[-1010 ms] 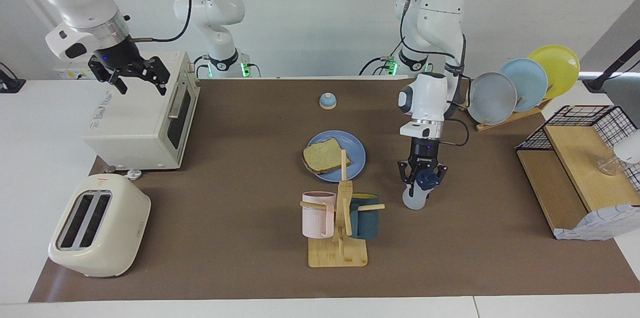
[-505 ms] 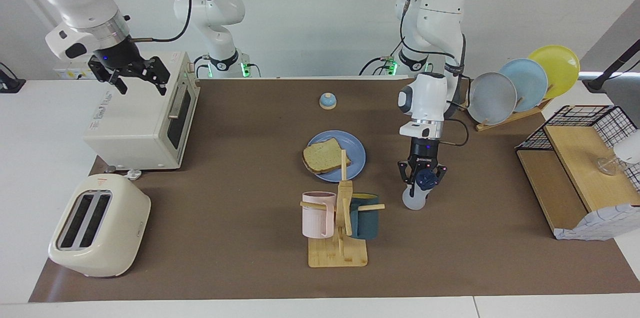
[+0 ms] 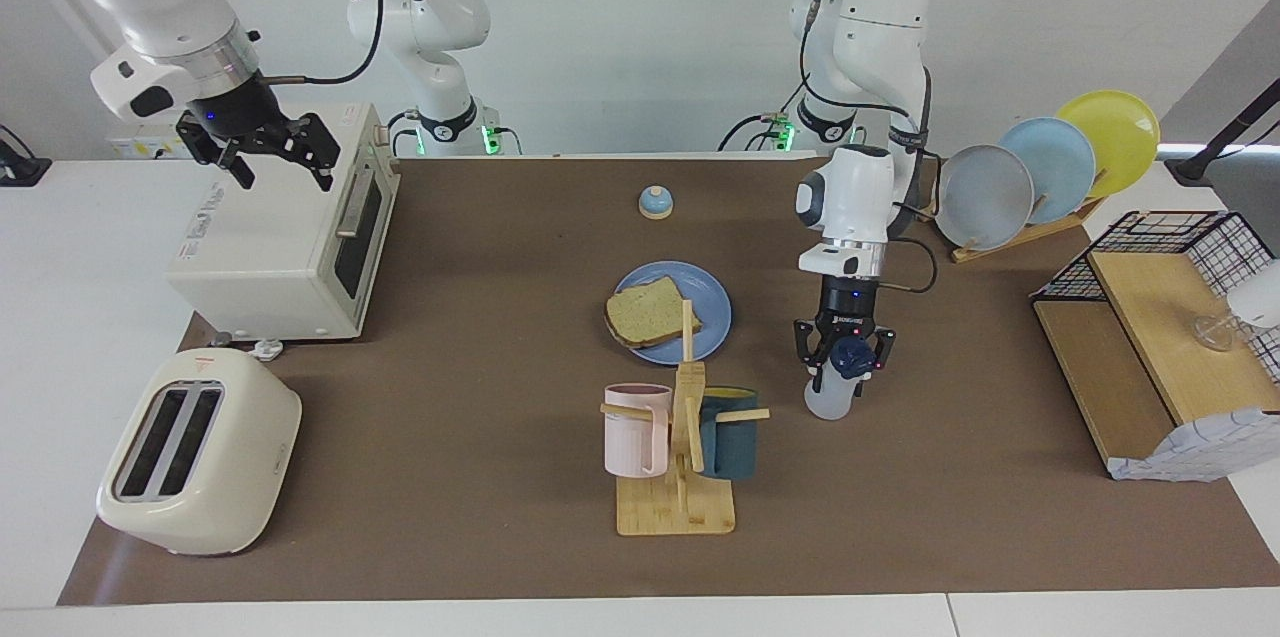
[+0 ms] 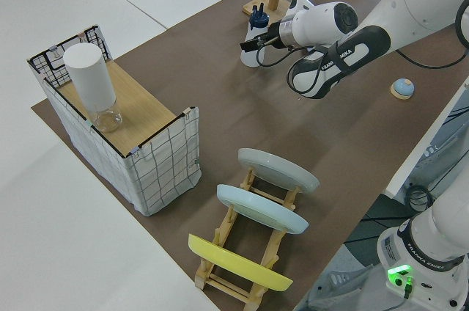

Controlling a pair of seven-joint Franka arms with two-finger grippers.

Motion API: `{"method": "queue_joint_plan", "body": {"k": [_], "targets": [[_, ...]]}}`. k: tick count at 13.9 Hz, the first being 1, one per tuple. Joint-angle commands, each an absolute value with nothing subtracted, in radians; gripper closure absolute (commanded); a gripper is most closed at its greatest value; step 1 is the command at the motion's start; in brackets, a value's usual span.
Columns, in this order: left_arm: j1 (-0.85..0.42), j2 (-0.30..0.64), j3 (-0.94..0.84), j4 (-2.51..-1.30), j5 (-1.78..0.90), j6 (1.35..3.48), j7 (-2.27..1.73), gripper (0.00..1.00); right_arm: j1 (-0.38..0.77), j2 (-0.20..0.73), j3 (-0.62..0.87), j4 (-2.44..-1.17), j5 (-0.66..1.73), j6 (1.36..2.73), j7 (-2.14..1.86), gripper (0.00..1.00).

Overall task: Put bread on plate and add seasoning
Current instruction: 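Set the bottle down and open the left gripper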

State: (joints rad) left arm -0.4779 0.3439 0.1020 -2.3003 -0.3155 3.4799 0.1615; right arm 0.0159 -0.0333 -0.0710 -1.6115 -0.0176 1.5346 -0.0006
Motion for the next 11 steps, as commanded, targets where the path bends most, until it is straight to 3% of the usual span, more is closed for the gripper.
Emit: {"method": "queue_joint_plan", "body": {"k": [1,4,11], "targets": [[-0.489,0.342,0.107,-2.319,-0.327,3.501,0.161,0.0,0.006,-0.055,-0.064,-1.638,0.0,1.552,0.018,0.0],[-0.489,0.312,0.109,-2.353,-0.328,3.501,0.161,0.0,0.006,-0.055,-0.064,-1.638,0.0,1.552,0.018,0.0],[-0.506,0.135,0.109,-2.525,-0.33,3.501,0.16,0.0,0.006,-0.055,-0.064,-1.638,0.0,1.552,0.018,0.0]]}}
